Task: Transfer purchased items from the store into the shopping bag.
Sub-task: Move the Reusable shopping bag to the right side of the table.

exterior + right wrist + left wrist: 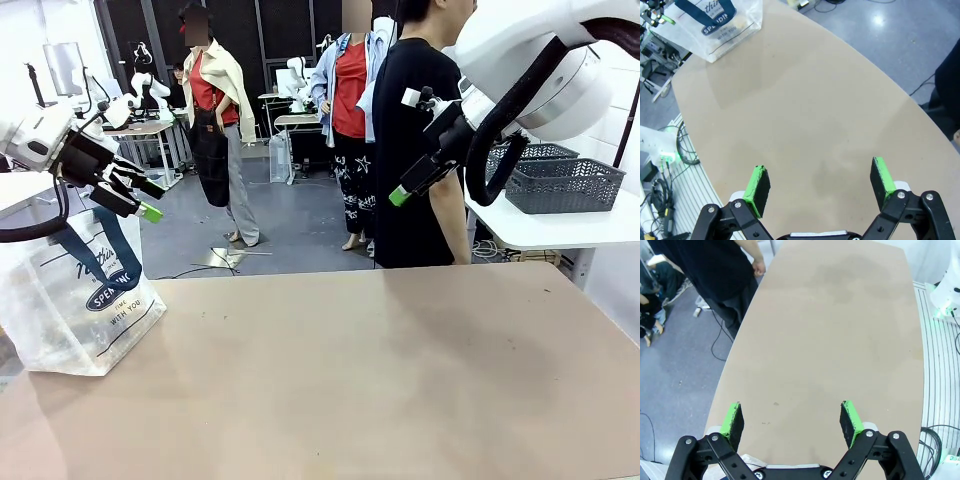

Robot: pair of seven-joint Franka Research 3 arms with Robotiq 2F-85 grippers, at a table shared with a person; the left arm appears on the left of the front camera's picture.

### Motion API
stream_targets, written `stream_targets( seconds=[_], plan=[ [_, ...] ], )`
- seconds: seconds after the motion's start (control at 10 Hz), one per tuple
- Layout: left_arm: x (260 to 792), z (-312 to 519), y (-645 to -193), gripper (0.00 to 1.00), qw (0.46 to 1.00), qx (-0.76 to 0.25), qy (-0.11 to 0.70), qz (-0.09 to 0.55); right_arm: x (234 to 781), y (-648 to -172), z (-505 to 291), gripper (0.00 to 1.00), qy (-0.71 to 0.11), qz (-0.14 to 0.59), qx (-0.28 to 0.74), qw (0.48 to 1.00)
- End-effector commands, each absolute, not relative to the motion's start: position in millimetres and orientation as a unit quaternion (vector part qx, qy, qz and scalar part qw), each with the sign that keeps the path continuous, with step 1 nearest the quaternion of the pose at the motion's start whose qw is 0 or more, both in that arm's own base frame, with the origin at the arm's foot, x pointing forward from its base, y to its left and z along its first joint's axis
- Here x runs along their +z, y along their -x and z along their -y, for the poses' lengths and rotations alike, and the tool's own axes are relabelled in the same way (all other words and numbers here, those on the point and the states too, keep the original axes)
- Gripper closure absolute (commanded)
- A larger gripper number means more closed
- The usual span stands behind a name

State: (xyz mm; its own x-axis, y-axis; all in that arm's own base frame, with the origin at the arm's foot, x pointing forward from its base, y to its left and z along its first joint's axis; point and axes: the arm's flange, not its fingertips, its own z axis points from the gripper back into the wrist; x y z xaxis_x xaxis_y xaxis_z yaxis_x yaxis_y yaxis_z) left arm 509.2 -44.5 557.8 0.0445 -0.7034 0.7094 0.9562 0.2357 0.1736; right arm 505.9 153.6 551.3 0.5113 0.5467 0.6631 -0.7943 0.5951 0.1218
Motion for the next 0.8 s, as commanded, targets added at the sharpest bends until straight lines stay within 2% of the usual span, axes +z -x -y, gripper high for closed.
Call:
stream_targets(
  seconds=[0.0,0.7],
  plan=[
    [559.0,42.9,-508.0,0.0,0.695,-0.594,0.182,0.363,554.4,-504.4,-155.1,0.0,-0.206,0.285,0.396,0.848],
    [559.0,42.9,-508.0,0.0,0.695,-0.594,0.182,0.363,554.4,-504.4,-155.1,0.0,-0.206,0.285,0.396,0.848]
  ],
)
